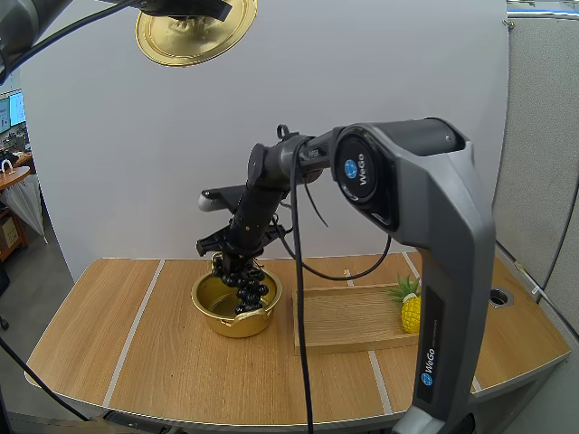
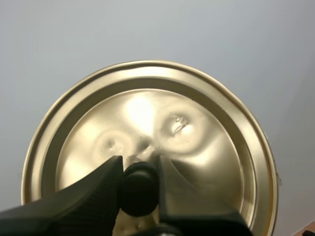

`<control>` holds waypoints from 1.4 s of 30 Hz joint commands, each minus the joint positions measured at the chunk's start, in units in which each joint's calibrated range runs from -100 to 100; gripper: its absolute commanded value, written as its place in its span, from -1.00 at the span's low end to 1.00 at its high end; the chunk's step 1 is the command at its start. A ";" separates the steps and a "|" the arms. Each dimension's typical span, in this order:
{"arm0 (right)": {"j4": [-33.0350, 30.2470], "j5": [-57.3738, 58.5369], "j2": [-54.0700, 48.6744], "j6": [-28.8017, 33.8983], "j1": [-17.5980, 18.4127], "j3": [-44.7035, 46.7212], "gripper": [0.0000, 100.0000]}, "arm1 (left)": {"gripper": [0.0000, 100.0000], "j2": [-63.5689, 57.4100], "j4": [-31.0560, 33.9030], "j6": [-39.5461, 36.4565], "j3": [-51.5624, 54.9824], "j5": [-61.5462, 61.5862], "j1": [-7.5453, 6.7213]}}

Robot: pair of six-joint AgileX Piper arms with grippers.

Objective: Open the pot, put the grape inside, and close it

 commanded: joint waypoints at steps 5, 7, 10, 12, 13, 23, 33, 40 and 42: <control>-0.33 -1.04 3.33 -0.32 1.21 -0.50 -1.00 | -1.00 -0.46 0.10 -0.62 -0.64 -2.47 -0.12; -0.33 -1.17 4.43 -0.11 1.30 -0.50 -1.00 | -1.00 -0.46 0.10 -0.62 -0.64 -2.47 -0.12; -0.97 -0.55 5.82 0.02 1.30 0.00 -1.00 | -1.00 -0.46 0.10 -0.62 -0.64 -2.47 -0.12; -1.37 -1.23 6.23 0.02 1.30 1.20 -1.00 | -1.00 -0.46 0.10 -0.62 -0.64 -2.47 -0.12; -1.59 -1.54 6.39 0.02 1.30 1.65 -1.00 | -1.00 -0.46 0.10 -0.62 -0.64 -2.47 -0.12; -1.56 -2.95 7.13 0.02 1.30 1.88 -1.00 | -1.00 -0.46 0.10 -0.62 -0.64 -2.47 -0.12; -0.38 -1.70 4.45 -1.49 1.30 1.88 1.00 | -1.00 -0.46 0.10 -0.62 -0.64 -2.47 -0.12; -0.95 -2.20 -1.13 -1.06 1.30 1.88 1.00 | -1.00 -0.46 0.10 -0.62 -0.64 -2.47 -0.12; -0.84 -1.51 -3.43 -1.06 1.30 1.88 1.00 | -1.00 -0.46 0.10 -0.62 -0.64 -2.47 -0.12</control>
